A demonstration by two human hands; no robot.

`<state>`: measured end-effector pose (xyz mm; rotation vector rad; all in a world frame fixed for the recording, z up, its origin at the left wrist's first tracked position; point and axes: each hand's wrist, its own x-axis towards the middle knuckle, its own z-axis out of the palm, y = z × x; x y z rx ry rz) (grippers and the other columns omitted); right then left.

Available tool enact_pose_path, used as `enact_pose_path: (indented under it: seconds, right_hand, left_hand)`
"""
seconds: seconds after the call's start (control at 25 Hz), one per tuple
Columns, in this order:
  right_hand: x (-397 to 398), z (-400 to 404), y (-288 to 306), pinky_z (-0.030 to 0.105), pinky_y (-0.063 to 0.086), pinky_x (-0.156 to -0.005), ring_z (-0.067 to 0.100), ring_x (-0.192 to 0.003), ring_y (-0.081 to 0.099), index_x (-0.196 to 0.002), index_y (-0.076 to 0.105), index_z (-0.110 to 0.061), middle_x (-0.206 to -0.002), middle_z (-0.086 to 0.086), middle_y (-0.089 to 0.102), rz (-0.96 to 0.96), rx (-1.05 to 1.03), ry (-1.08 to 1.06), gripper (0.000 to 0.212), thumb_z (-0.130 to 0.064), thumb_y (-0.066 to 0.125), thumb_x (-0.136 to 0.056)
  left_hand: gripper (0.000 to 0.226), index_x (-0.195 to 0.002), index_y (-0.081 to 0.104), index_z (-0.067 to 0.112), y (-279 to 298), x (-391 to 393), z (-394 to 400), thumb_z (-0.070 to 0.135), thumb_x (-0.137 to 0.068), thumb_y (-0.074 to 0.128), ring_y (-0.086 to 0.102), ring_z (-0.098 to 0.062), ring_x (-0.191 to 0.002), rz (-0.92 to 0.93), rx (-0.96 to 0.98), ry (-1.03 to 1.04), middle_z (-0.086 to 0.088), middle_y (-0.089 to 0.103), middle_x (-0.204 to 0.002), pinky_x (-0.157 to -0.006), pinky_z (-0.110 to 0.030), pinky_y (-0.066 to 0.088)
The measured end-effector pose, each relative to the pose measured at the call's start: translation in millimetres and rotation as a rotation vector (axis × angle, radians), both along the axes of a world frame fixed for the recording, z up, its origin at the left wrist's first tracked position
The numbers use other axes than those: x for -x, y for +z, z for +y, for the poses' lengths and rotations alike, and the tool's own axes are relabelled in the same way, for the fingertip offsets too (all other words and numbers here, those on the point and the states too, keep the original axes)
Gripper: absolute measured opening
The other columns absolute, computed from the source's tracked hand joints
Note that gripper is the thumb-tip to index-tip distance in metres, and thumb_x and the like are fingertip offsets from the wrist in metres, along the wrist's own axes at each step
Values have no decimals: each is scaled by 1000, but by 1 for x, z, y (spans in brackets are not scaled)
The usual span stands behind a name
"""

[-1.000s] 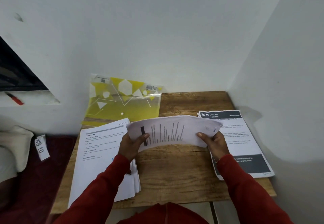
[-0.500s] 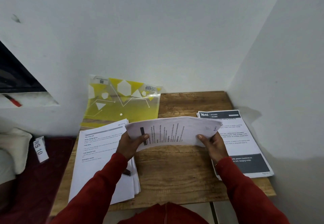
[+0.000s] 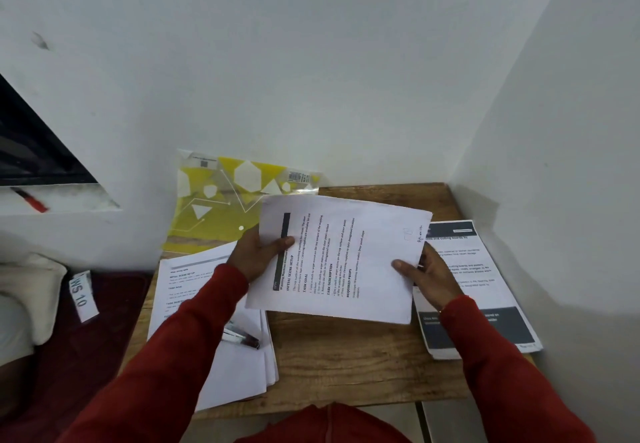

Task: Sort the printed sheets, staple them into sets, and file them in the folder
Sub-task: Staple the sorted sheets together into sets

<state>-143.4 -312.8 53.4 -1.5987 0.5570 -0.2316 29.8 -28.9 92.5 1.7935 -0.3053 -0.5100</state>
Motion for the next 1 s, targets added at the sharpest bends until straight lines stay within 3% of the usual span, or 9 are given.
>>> enact_pose_path:
  seconds: [0.12,0.2,0.36,0.52,0.64,0.76,0.88,1.0]
  right_hand:
    - [-5,-2,24,33,42,-101,16,-125,48,-140,35,-29,-137,-1,47,-91,409,-205,85,-32,84,-71]
    - [-15,5,51,28,38,-102,8,-125,48,-138,38,-30,-137,-7,49,-139,638,-45,78,-43,80,-74]
    - [-36,30,78,37,53,-89,6,-96,66,-112,62,-31,-104,-9,71,75,485,415,39,-47,74,-79]
    - [-31,38,70,25,54,-68,5,-75,69,-90,71,-21,-82,-11,75,11,218,377,4,-24,69,-88]
    - [-26,31,60,31,54,-74,17,-83,72,-100,72,-12,-93,2,76,-18,33,227,13,-17,67,-89]
    - [-23,25,53,35,54,-80,19,-87,71,-104,71,-7,-97,6,75,-68,-43,99,16,-11,66,-89]
    - [-21,26,47,33,54,-78,16,-88,71,-104,72,-9,-97,2,75,-130,-62,-1,16,-11,65,-90]
    - [-21,29,38,39,54,-88,23,-99,70,-109,71,-10,-104,5,74,-130,-70,-44,20,-13,66,-89]
  left_hand:
    - [36,-104,67,14,20,-13,0,27,-74,82,73,-20,-80,-3,-109,-153,0,76,-90,-72,-35,58]
    - [31,-107,68,15,34,-17,-7,24,-79,79,72,-21,-85,-19,-209,-307,-2,75,-97,-80,-37,57]
    - [29,-109,68,20,59,-15,-29,26,-82,77,71,-17,-93,-103,-300,-549,0,74,-104,-86,-32,55]
    - [33,-107,62,23,74,-19,-39,34,-80,77,63,-15,-98,-310,-433,-576,5,68,-107,-84,-23,48]
    - [35,-102,61,24,76,-32,-26,37,-76,81,64,-18,-90,-310,-470,-451,3,66,-100,-67,-25,49]
    - [34,-108,60,18,75,-34,-10,28,-81,77,68,-20,-66,-16,-237,-229,-5,70,-92,-49,-30,54]
    - [31,-116,61,15,66,-15,-11,32,-90,66,67,-21,-61,253,91,-27,-6,70,-93,-51,-31,54]
    - [24,-107,66,15,49,8,-21,33,-98,53,63,-20,-58,217,215,13,-4,68,-88,-48,-28,51]
